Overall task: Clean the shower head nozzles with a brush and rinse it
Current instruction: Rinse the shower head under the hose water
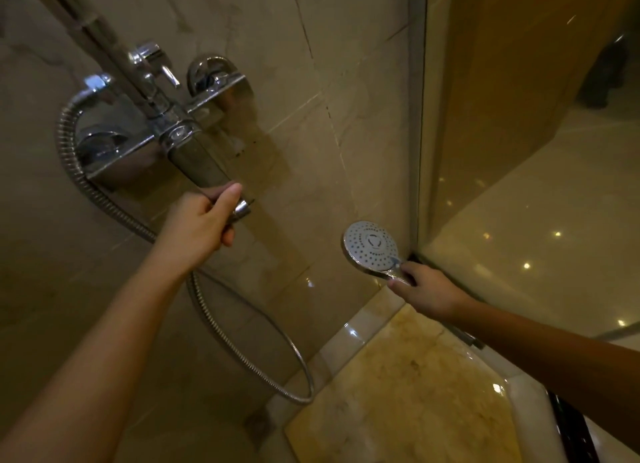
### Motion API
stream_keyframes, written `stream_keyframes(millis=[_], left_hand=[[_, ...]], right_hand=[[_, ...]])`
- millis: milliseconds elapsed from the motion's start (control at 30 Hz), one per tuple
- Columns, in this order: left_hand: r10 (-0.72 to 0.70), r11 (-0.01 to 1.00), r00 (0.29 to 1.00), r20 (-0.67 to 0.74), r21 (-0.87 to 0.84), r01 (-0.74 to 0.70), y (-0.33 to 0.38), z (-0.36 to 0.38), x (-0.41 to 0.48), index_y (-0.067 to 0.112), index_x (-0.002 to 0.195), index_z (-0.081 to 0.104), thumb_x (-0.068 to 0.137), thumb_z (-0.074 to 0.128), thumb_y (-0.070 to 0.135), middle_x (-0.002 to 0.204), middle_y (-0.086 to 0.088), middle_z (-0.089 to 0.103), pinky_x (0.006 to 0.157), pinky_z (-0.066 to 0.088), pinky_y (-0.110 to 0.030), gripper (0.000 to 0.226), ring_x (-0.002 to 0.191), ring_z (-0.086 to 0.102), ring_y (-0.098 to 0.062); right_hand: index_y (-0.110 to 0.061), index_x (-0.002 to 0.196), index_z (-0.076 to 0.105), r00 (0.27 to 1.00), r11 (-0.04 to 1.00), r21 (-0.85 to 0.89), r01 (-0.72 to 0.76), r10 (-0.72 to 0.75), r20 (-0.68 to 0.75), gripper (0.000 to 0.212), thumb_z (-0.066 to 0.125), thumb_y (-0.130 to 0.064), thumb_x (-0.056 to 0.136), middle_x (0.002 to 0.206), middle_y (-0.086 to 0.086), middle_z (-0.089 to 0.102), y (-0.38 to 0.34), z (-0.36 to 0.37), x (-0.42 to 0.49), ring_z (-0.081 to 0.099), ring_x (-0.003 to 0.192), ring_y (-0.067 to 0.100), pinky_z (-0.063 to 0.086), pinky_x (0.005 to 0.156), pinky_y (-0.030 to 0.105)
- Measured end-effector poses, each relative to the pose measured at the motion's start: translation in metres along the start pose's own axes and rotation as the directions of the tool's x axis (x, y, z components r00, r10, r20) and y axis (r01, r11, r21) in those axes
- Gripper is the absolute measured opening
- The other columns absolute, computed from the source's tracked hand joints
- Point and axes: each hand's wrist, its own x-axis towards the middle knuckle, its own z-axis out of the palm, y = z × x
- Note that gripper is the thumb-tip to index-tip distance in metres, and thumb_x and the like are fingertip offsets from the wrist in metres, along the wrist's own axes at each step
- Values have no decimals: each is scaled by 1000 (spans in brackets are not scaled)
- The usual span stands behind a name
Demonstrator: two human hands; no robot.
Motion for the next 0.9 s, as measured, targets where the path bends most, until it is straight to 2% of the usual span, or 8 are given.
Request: stream_keyframes(millis=[67,200,300,400,533,767,900], left_hand=[[23,999,999,-29,38,-22,1,1,-2,35,80,63,95,44,38,37,8,54,53,38,-24,25,37,47,0],[34,995,998,-61,92,-29,7,1,-5,38,75,61,95,44,38,36,10,54,53,38,-20,26,36,48,3],[15,997,997,-80,76,-9,8,2,-6,32,91,64,94,45,38,33,8,52,55,37,-22,21,37,48,3],[18,998,997,-79,55,-14,9,4,-9,30,93,64,95,44,38,32,5,49,54,36,-22,22,35,47,1],[5,999,998,-69,34,-3,11,3,-11,31,83,65,95,44,39,33,2,46,53,36,-23,25,34,45,0],[-19,999,999,-46,38,21,15,1,-13,29,100,65,95,42,41,31,6,48,53,34,-25,26,32,44,2],[-32,997,999,-33,64,34,16,-1,-14,21,104,68,95,40,44,32,5,49,52,34,-25,38,32,44,1]], right_hand=[[-13,111,56,1000,1000,-17,24,-24,11,24,52,-31,96,81,-4,55,-5,-1,0,53,75,10,40,62,25],[-12,97,56,998,997,-56,58,-59,-9,22,54,-34,94,79,-1,54,-11,-8,2,53,80,20,42,70,33],[-20,85,52,996,995,-55,84,-85,-20,16,55,-32,94,70,-5,48,-15,-12,3,49,69,15,38,61,30],[-30,69,38,993,991,-73,111,-114,-34,31,57,-31,93,65,-9,41,-15,-14,5,39,59,6,29,52,24],[-29,67,36,993,992,-70,108,-111,-37,33,59,-33,91,64,-9,38,-12,-16,8,42,67,17,34,61,30],[-29,68,38,994,991,-89,99,-102,-40,31,59,-34,91,65,-7,42,-11,-18,6,43,66,16,36,64,32],[-26,68,39,993,990,-80,113,-116,-34,31,58,-32,92,65,-6,42,-13,-19,3,43,63,14,33,60,31]])
